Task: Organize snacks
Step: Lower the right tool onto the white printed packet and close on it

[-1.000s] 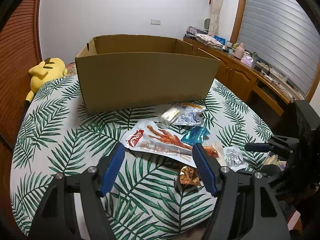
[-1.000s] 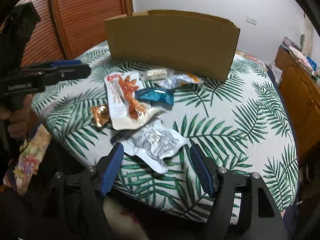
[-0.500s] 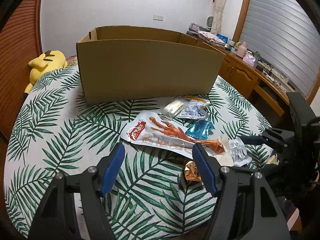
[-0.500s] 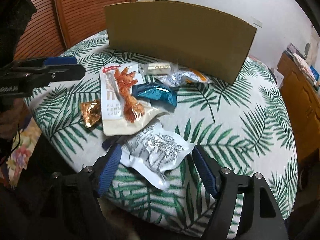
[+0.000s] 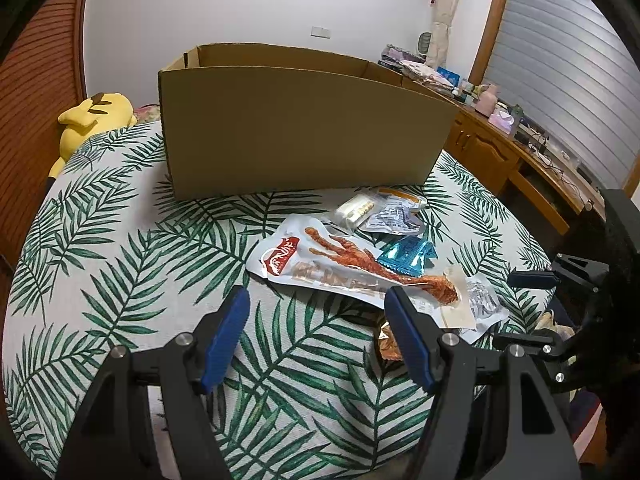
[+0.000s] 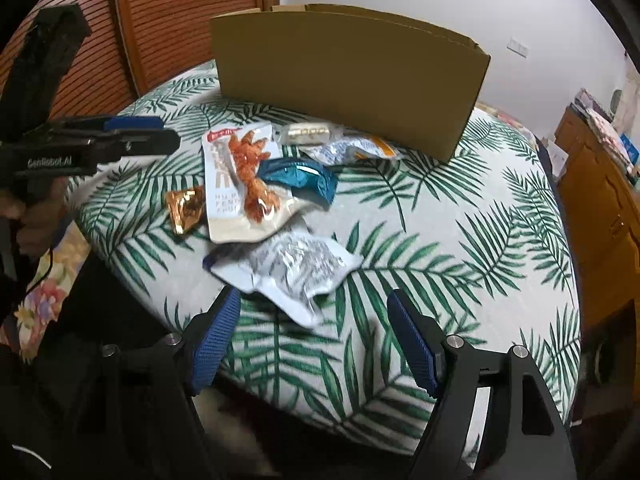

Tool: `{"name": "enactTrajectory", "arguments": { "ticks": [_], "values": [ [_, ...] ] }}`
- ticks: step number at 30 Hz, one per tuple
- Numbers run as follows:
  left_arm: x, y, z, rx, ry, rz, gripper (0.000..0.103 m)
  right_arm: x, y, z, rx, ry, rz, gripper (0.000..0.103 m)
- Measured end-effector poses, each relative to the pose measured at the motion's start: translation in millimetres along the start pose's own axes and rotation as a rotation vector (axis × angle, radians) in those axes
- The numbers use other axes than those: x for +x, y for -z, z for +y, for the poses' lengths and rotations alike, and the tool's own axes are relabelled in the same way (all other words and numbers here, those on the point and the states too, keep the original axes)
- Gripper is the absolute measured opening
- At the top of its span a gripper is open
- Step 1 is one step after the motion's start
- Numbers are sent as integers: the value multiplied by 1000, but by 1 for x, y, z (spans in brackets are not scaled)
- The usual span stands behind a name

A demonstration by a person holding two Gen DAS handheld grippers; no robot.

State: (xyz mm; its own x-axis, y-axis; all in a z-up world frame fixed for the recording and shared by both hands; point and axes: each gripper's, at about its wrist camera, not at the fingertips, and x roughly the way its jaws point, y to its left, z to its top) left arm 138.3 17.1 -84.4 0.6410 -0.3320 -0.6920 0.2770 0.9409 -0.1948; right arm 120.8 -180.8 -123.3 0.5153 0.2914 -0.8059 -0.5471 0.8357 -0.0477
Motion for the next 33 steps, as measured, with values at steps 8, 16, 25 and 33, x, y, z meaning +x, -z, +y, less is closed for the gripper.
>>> {"name": "enactTrajectory", "arguments": {
  "ticks": [8,16,25,33],
  "values": [
    [1,1,-4,6,4,4,71,15,-8,8,-72,37,16,78],
    [2,-1,-1,-9,0,3,71,32,-31,14,-138,1,3,78],
    [15,-7,-3,-18,11,23,71,32,-20,2,-92,-81,20,75],
    [19,-6,-8,-9,13,36,71,26,-17,1,-120,-91,38,74]
  ]
}}
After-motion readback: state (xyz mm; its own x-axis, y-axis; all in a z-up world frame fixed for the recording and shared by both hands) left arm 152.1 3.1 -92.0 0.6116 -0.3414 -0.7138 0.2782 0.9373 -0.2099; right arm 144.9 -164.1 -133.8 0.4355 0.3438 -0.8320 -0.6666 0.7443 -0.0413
